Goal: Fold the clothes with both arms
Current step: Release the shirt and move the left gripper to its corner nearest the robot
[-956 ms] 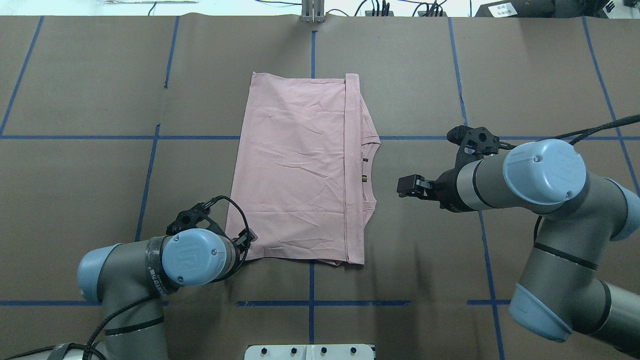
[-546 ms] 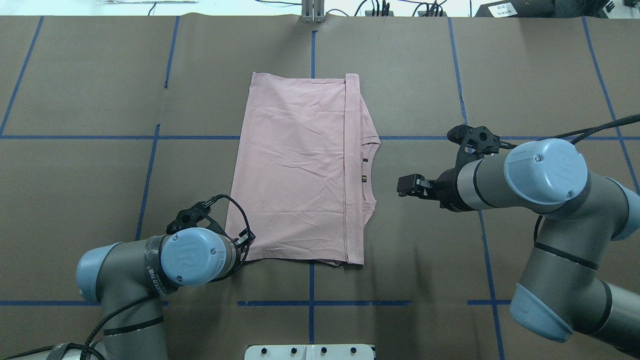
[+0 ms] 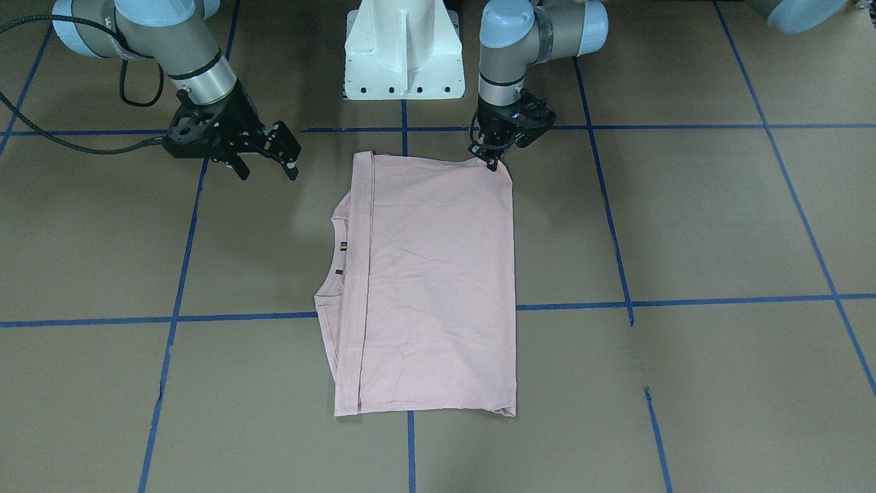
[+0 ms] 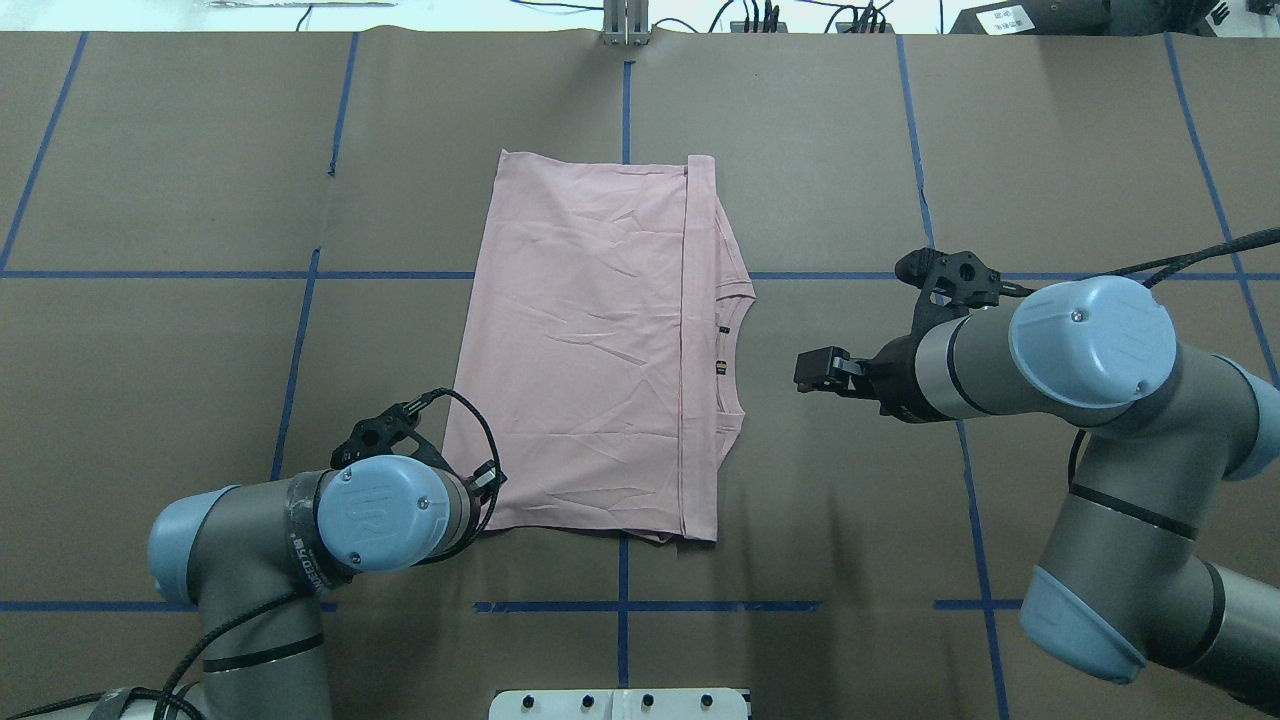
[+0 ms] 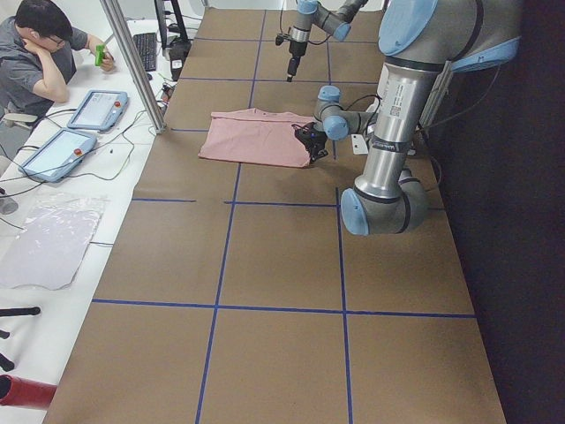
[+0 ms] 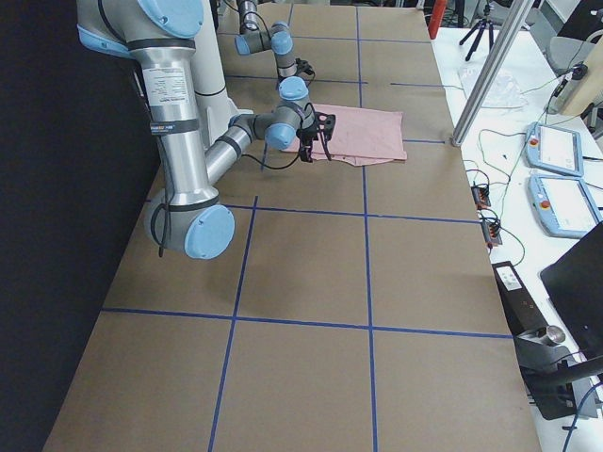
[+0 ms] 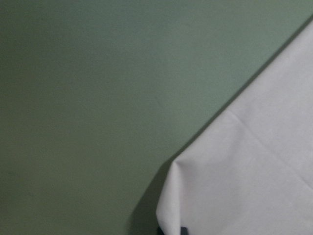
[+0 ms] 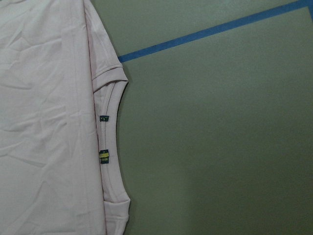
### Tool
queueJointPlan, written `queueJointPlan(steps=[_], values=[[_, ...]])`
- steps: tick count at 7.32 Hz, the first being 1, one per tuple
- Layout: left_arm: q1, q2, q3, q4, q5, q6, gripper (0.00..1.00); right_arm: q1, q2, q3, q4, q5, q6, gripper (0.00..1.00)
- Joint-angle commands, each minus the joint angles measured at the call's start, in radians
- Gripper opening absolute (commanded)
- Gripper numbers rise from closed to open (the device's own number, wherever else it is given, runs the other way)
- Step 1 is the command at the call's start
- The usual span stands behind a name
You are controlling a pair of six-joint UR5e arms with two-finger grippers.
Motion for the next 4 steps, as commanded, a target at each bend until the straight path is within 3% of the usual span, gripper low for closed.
queueJointPlan(steps=[1, 4], values=[[-0.001, 0.001, -0.043, 0.010, -0.001, 0.011, 0.00, 0.000, 0.000, 0.001, 0.000, 0.005, -0.001, 1.00], [0.000, -0.003, -0.117, 0.080, -0.003, 0.062, 0.00, -0.090, 0.005, -0.009, -0.009, 0.005, 0.097, 1.00]])
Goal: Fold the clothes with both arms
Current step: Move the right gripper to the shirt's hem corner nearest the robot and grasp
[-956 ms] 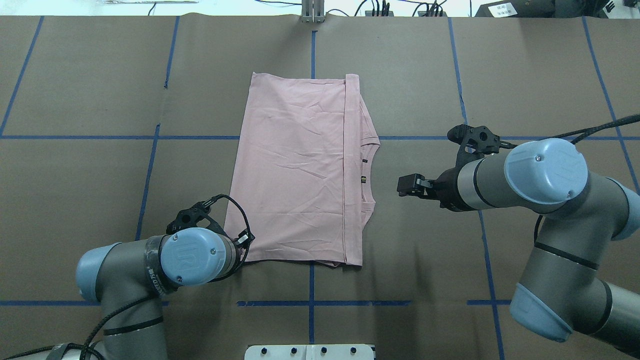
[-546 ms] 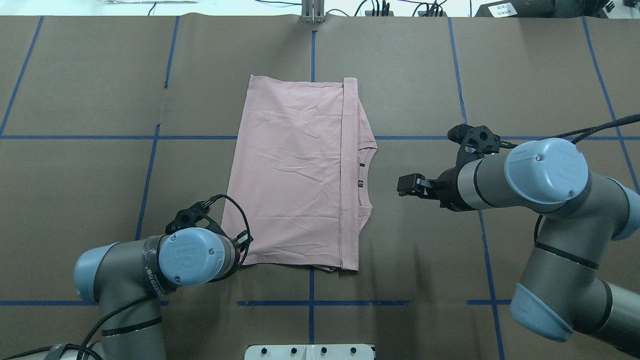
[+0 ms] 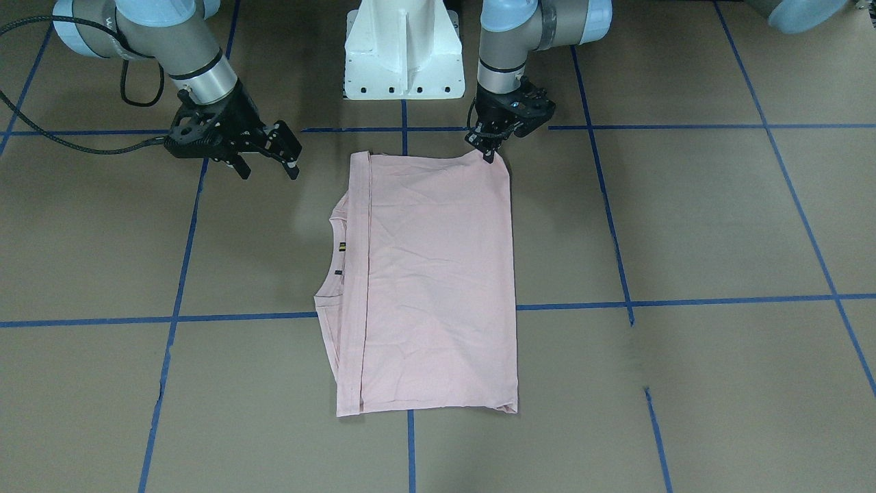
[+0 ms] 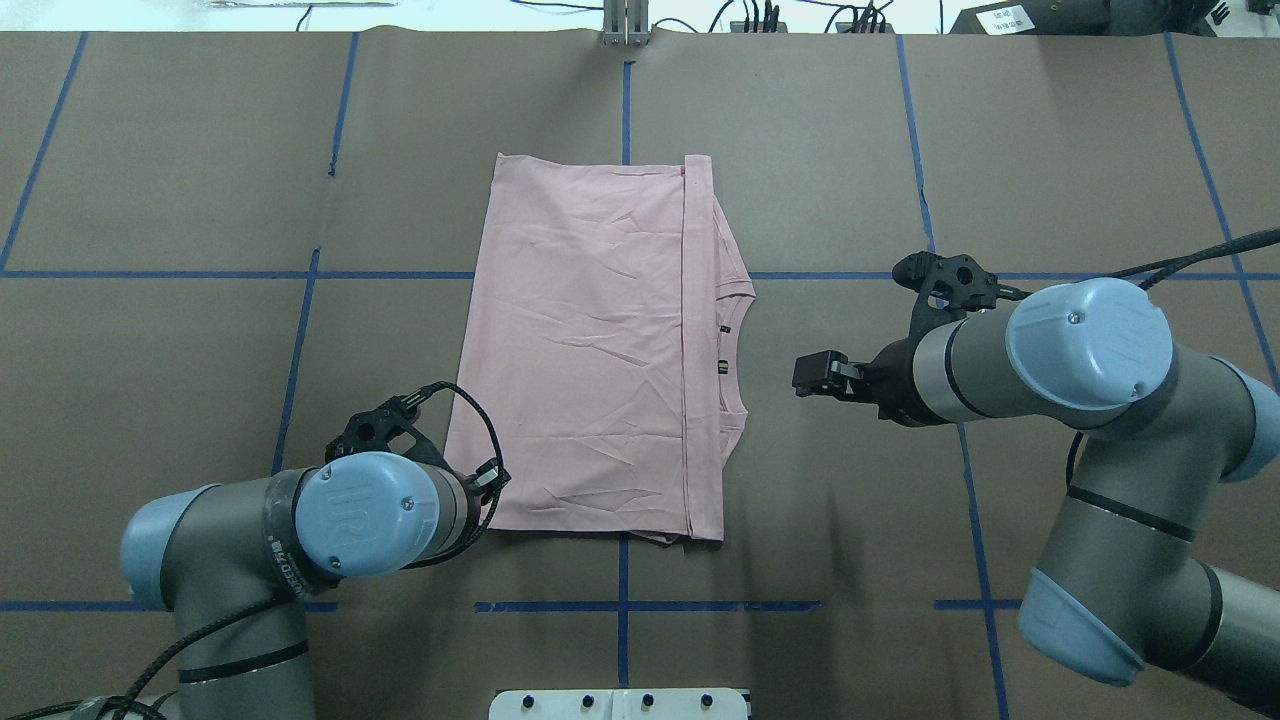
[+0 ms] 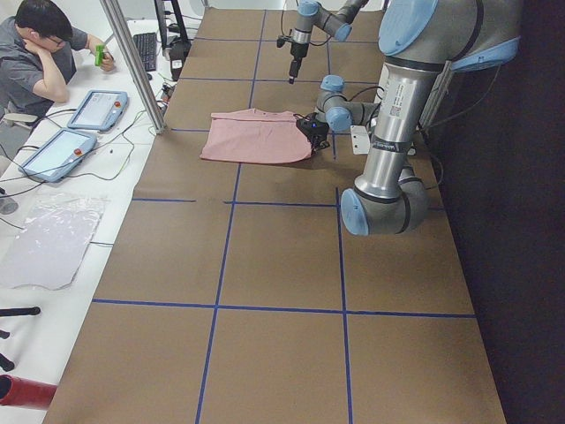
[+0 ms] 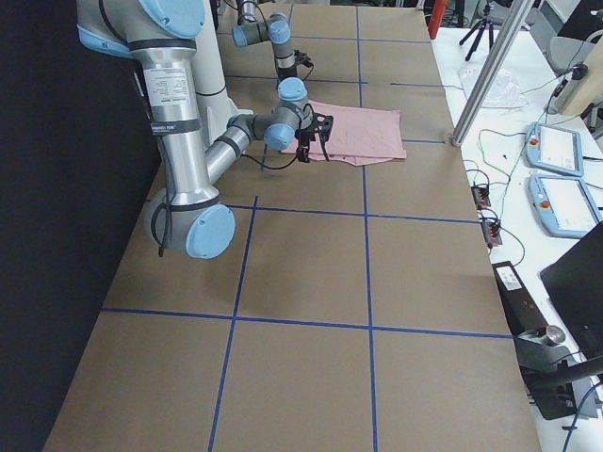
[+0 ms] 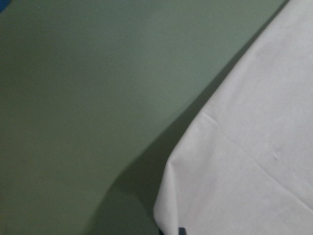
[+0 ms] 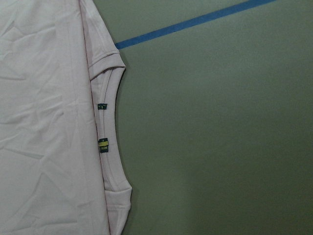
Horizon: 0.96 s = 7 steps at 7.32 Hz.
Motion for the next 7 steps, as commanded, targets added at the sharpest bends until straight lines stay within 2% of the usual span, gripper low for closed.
queueJointPlan(steps=[1, 2, 3, 4, 7], values=[[0.001, -0.004, -0.016, 0.013, 0.000, 0.010, 0.00, -0.127, 0.031, -0.008, -0.008, -0.011, 0.220, 1.00], [0.001, -0.007, -0.019, 0.011, 0.000, 0.010, 0.00, -0.181, 0.083, -0.016, -0.080, -0.057, 0.310, 1.00], [0.001, -0.005, -0.020, 0.011, 0.000, 0.011, 0.00, -0.225, 0.184, -0.034, -0.232, -0.118, 0.340, 1.00], [0.001, -0.004, -0.020, 0.011, 0.000, 0.018, 0.00, -0.232, 0.271, -0.104, -0.270, -0.134, 0.342, 1.00], [0.000, 0.000, -0.019, 0.007, 0.000, 0.019, 0.00, -0.230, 0.330, -0.209, -0.265, -0.136, 0.386, 1.00]])
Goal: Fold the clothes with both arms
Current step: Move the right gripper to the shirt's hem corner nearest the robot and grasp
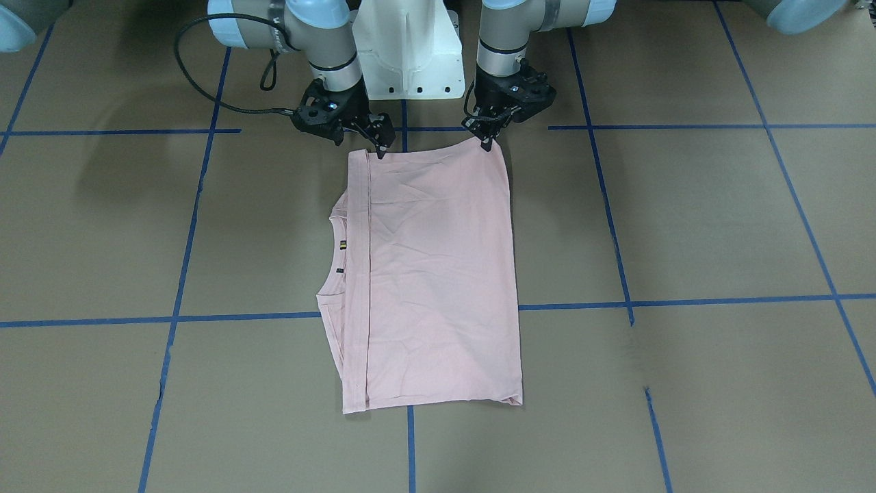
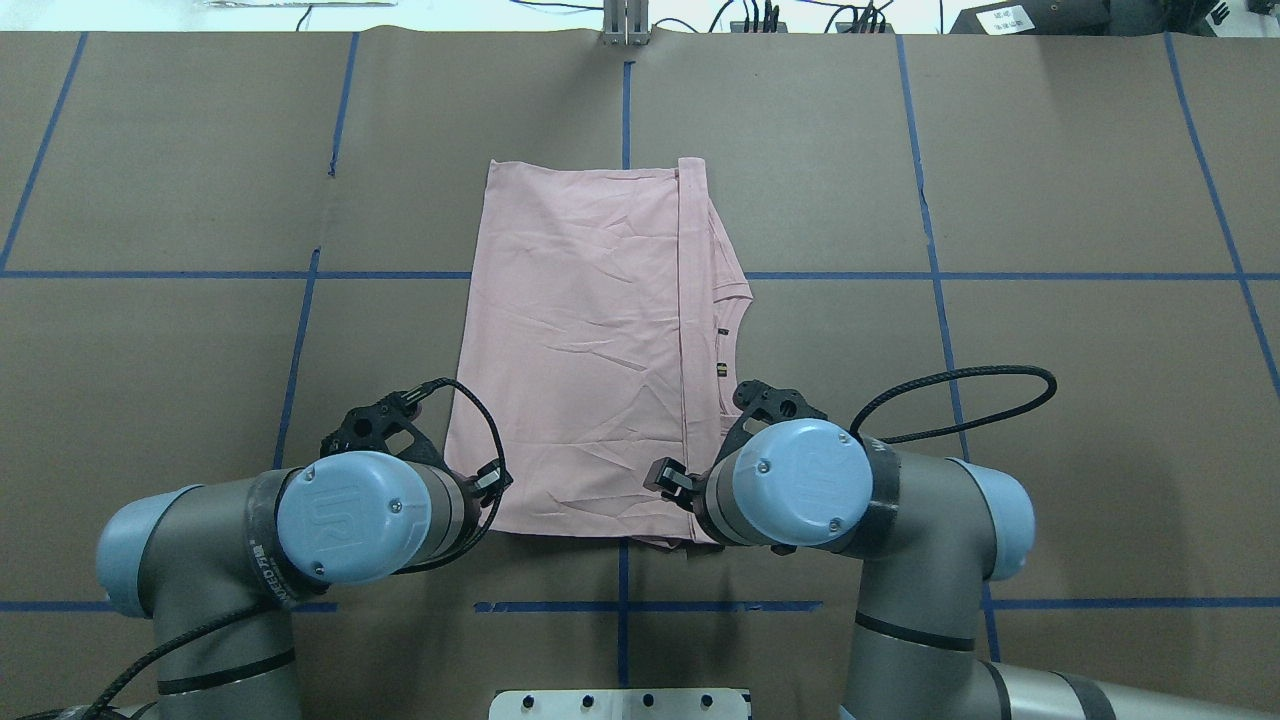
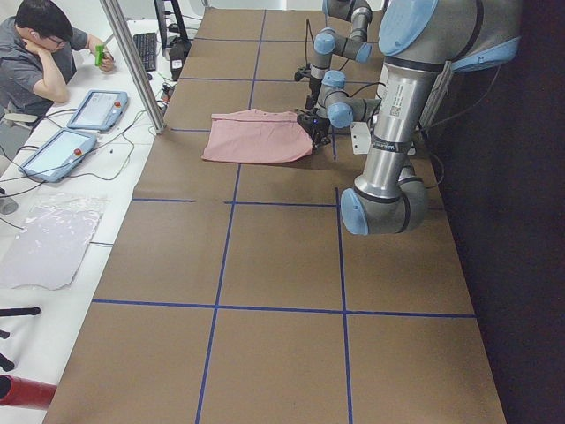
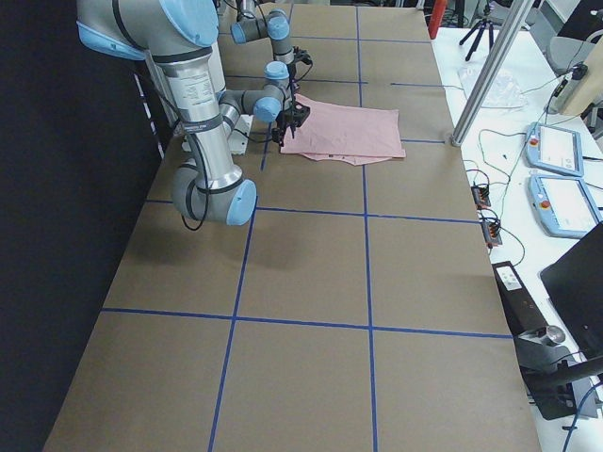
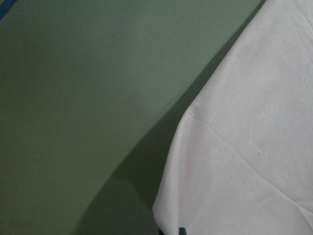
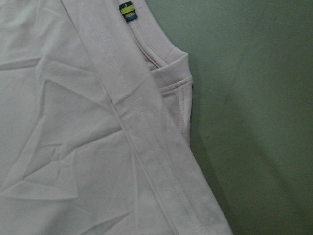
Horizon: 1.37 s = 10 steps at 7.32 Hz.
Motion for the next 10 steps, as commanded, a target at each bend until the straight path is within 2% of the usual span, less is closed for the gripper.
queueJointPlan(steps=[1, 4, 9, 10], values=[[-0.001, 0.002, 0.001, -0.003, 0.001, 0.001, 0.00, 0.001, 0.054, -0.070, -0.010, -0.002, 0.037, 1.00], [0.000, -0.001, 0.000, -0.003, 0.001, 0.001, 0.00, 0.000, 0.062, -0.115, -0.012, 0.001, 0.037, 1.00], [0.000, -0.001, 0.000, -0.003, -0.001, 0.001, 0.00, -0.003, 0.052, -0.103, -0.042, 0.010, 0.035, 0.98], [0.000, 0.002, 0.001, -0.003, -0.001, 0.008, 0.00, -0.008, 0.052, -0.103, -0.042, 0.012, 0.034, 0.67]])
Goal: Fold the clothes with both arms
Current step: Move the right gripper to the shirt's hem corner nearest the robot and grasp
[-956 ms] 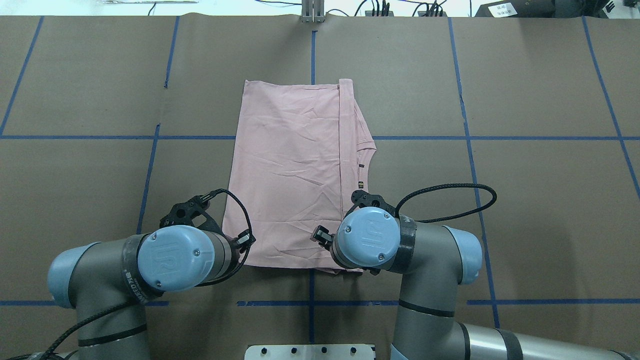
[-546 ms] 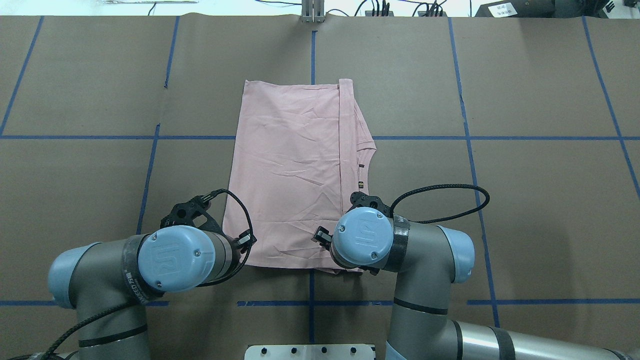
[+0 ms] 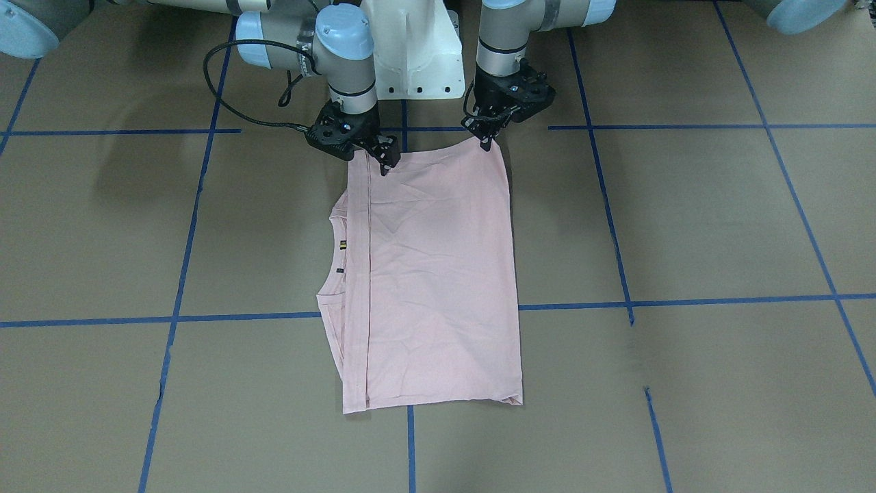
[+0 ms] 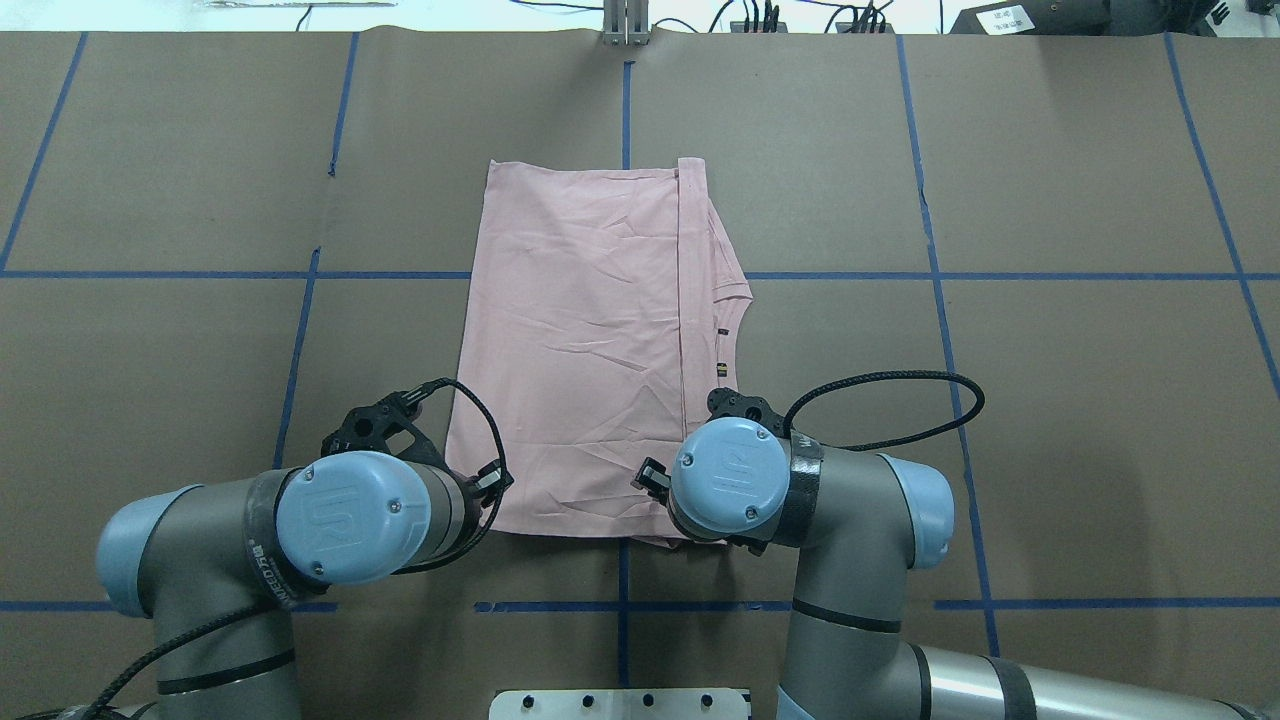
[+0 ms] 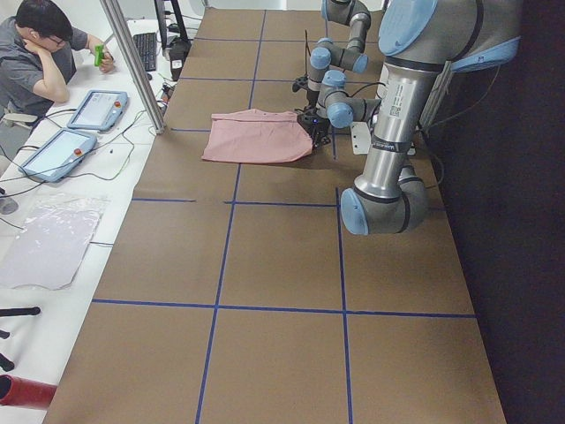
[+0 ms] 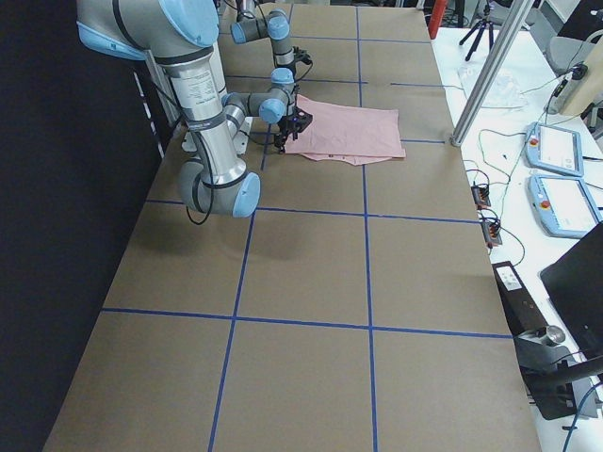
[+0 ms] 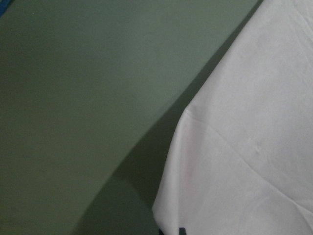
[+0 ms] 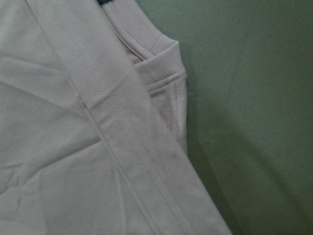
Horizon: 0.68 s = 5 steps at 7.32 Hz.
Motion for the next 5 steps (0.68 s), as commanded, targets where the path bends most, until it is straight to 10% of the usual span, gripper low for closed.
queueJointPlan(steps=[1, 2, 5], values=[[0.000, 0.001, 0.000, 0.000, 0.000, 0.009, 0.00, -0.007, 0.000, 0.002, -0.004, 0.002, -0.002, 0.29], [0.000, 0.001, 0.001, 0.000, 0.001, 0.011, 0.00, -0.007, 0.000, 0.002, -0.003, 0.003, -0.003, 0.03], [0.000, -0.001, 0.001, -0.002, 0.003, 0.011, 0.00, -0.009, 0.009, 0.004, -0.001, 0.003, -0.006, 0.00]])
